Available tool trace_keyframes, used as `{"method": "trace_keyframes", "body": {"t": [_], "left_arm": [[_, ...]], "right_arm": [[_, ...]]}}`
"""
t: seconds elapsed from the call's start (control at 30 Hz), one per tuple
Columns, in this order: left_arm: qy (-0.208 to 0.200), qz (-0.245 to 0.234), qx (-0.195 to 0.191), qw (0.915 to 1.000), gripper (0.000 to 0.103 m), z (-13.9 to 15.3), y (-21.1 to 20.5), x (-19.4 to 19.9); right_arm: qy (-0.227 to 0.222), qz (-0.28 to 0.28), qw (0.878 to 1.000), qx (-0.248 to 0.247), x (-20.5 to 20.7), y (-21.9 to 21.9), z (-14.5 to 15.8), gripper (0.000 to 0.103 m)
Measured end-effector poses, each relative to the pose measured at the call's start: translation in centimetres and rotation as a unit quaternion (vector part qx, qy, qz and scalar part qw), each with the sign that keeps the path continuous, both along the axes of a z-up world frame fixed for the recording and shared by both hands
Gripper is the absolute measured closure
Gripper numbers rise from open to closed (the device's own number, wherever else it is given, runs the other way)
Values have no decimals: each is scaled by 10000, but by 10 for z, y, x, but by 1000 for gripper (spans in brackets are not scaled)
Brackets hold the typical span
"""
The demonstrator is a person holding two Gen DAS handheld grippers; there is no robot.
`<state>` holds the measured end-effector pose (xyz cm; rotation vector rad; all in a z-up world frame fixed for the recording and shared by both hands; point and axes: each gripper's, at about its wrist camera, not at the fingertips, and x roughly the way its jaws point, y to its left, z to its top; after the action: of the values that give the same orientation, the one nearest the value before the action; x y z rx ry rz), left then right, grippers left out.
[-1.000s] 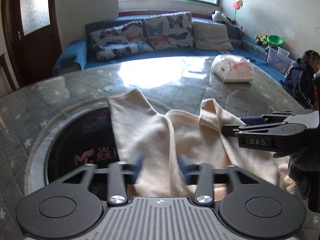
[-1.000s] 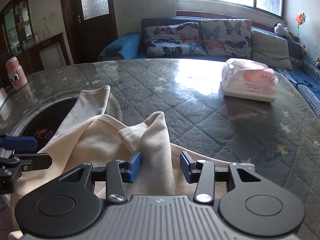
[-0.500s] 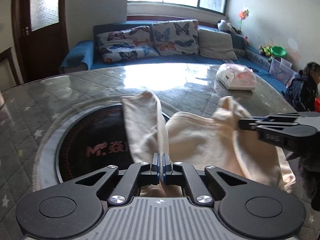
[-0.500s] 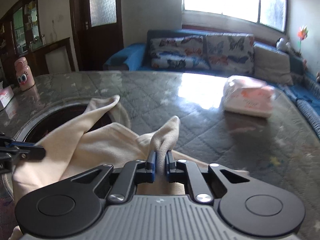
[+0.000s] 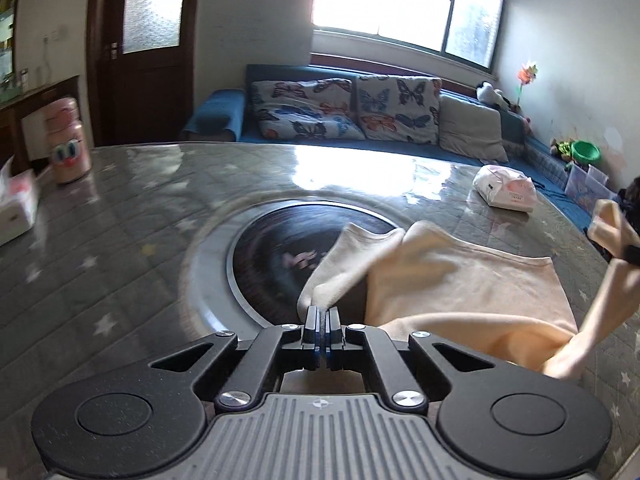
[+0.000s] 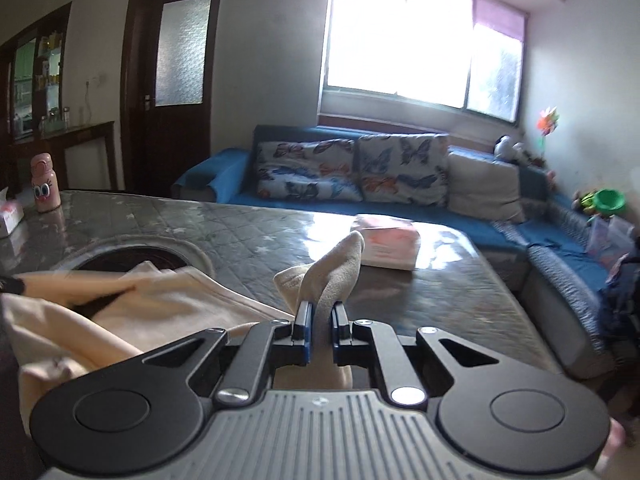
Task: Fold clothes
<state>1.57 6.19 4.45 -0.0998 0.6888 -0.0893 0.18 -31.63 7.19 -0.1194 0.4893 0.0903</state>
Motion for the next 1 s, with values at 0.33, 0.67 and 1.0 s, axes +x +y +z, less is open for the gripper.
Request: {"method": "trace_keyframes", "body": {"t": [0.33, 0.67, 1.0], "left_arm": [[514, 178, 161, 9984, 100, -9, 30, -58], [564, 274, 409, 9972, 83, -4, 46, -73], [107, -610, 419, 9972, 75, 1, -13, 9]], "right_arm": [[632, -634, 9958, 168, -51, -37, -28, 94], [649, -982, 9930, 127, -48, -54, -26, 80], [771, -197, 9959, 435, 9, -15, -29, 71]]}}
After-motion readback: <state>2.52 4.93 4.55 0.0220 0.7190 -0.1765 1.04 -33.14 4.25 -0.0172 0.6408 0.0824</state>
